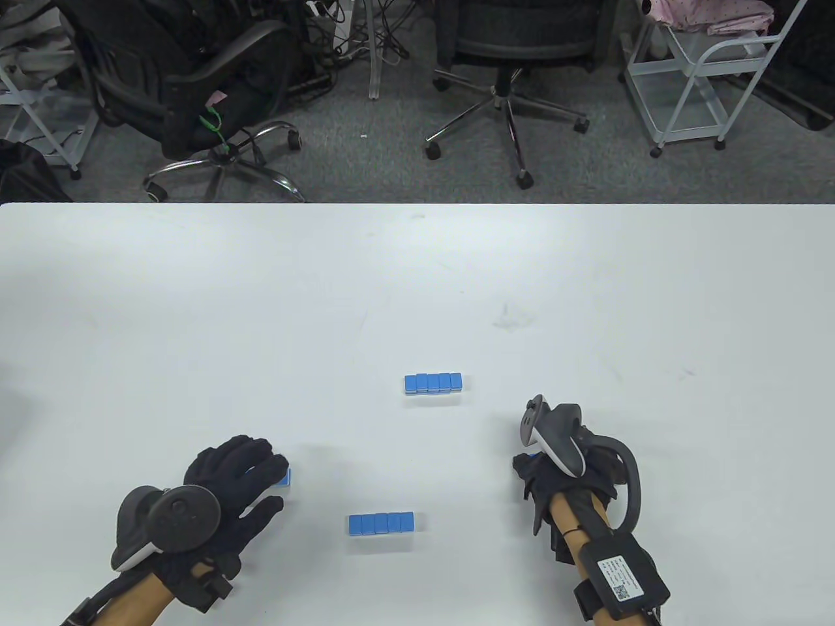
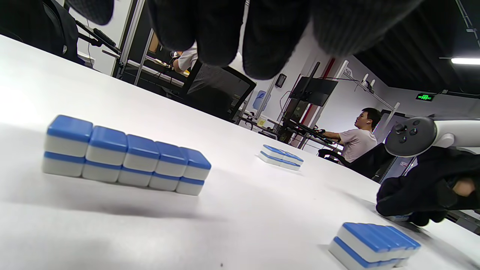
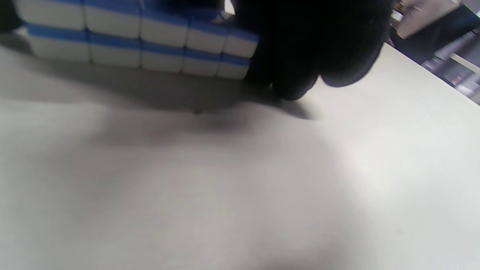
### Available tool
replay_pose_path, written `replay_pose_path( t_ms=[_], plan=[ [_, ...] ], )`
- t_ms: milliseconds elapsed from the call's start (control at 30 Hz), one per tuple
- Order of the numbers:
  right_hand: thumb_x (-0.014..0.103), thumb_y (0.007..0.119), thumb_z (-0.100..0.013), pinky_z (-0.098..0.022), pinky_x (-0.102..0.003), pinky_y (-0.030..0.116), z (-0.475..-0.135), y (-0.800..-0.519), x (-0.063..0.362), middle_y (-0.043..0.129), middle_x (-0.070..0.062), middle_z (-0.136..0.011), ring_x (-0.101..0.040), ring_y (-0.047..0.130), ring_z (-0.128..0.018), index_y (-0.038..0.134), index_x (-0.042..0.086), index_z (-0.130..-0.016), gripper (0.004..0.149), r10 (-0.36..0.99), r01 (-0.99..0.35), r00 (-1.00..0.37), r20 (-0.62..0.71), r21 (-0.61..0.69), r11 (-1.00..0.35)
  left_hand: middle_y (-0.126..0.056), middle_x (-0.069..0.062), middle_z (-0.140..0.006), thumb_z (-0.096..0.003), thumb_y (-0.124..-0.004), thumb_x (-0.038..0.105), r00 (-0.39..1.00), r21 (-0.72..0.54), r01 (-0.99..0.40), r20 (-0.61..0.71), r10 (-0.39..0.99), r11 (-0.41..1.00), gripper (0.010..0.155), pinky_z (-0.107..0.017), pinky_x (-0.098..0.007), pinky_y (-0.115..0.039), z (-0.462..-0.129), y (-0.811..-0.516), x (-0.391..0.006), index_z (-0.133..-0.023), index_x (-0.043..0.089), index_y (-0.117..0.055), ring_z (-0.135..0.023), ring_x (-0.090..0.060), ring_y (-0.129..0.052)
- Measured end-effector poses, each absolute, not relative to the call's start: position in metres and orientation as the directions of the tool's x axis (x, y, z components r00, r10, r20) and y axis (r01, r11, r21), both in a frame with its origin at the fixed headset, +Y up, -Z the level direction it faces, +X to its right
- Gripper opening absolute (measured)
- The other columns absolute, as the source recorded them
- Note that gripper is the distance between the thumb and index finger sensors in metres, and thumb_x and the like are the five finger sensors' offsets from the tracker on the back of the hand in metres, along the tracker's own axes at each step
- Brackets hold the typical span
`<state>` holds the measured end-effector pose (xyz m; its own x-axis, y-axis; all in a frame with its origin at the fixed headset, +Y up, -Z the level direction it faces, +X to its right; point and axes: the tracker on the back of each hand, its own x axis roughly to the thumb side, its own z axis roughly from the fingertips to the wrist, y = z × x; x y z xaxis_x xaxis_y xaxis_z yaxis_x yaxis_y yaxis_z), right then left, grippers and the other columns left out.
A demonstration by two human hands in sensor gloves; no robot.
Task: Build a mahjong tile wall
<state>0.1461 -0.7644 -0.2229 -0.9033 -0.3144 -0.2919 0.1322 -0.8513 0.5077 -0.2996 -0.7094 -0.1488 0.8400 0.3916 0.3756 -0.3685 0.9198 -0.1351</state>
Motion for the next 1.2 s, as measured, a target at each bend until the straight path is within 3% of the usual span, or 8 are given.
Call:
replay_pose_path(
  t_ms=[300,567,767,1000,1133,1200],
  plan=[
    [0.082,0.065,-0.023,-0.065,-0.061,0.072,-0.217,-0.772,0.098,0.071,-0.019,-0.099,-0.043,0.08,-0.086,0.054,0.024,-0.095,0.093,-0.339,0.328,-0.941,0.019,0.31,-0.893,-0.055,-0.001,-0.116,-0.0484,-0.067,0.057,0.837,-0.136,-0.362,0.389,0.385,0.922,0.061,-0.079,-0.067,-0.04,-0.148,-0.709,-0.298,-0.104,0.033,-0.068,-0.111,-0.033,-0.048],
    [0.08,0.069,-0.019,-0.068,-0.06,0.07,-0.214,-0.775,0.085,0.071,-0.015,-0.101,-0.041,0.08,-0.089,0.056,0.028,-0.094,0.092,-0.296,0.349,-0.91,0.292,0.151,-0.925,-0.055,0.0,-0.116,-0.0485,-0.066,0.057,0.835,-0.14,-0.363,0.39,0.388,0.921,0.061,-0.079,-0.067,-0.04,-0.149,-0.708,-0.297,-0.104,0.033,-0.068,-0.111,-0.033,-0.048],
    [0.078,0.069,-0.017,-0.07,-0.059,0.068,-0.201,-0.777,0.072,0.069,-0.014,-0.103,-0.04,0.078,-0.091,0.055,0.03,-0.094,0.091,-0.308,0.389,-0.814,0.493,0.069,-0.919,-0.055,0.0,-0.117,-0.0485,-0.066,0.057,0.839,-0.121,-0.358,0.393,0.376,0.926,0.061,-0.079,-0.067,-0.04,-0.151,-0.706,-0.298,-0.104,0.033,-0.067,-0.111,-0.033,-0.048],
    [0.078,0.068,-0.016,-0.07,-0.058,0.069,-0.209,-0.778,0.072,0.069,-0.012,-0.103,-0.038,0.079,-0.09,0.055,0.031,-0.093,0.092,-0.335,0.422,-0.722,0.606,0.002,-0.907,-0.055,0.0,-0.116,-0.0484,-0.066,0.057,0.84,-0.116,-0.357,0.394,0.373,0.927,0.061,-0.079,-0.067,-0.04,-0.15,-0.706,-0.299,-0.104,0.033,-0.068,-0.111,-0.033,-0.049],
    [0.075,0.07,-0.016,-0.075,-0.058,0.064,-0.224,-0.778,0.073,0.063,-0.009,-0.107,-0.036,0.075,-0.095,0.051,0.033,-0.094,0.091,-0.343,0.458,-0.725,0.597,0.048,-0.887,-0.056,0.0,-0.116,-0.0482,-0.066,0.058,0.842,-0.106,-0.346,0.402,0.358,0.932,0.061,-0.079,-0.067,-0.04,-0.148,-0.705,-0.298,-0.104,0.033,-0.068,-0.111,-0.033,-0.049],
    [0.076,0.069,-0.016,-0.074,-0.058,0.066,-0.23,-0.778,0.073,0.063,-0.008,-0.107,-0.035,0.078,-0.093,0.05,0.034,-0.094,0.091,-0.374,0.483,-0.683,0.628,0.004,-0.876,-0.056,0.0,-0.116,-0.0483,-0.066,0.057,0.842,-0.103,-0.349,0.401,0.36,0.931,0.061,-0.079,-0.067,-0.04,-0.149,-0.704,-0.299,-0.104,0.033,-0.068,-0.111,-0.033,-0.049]
  ],
)
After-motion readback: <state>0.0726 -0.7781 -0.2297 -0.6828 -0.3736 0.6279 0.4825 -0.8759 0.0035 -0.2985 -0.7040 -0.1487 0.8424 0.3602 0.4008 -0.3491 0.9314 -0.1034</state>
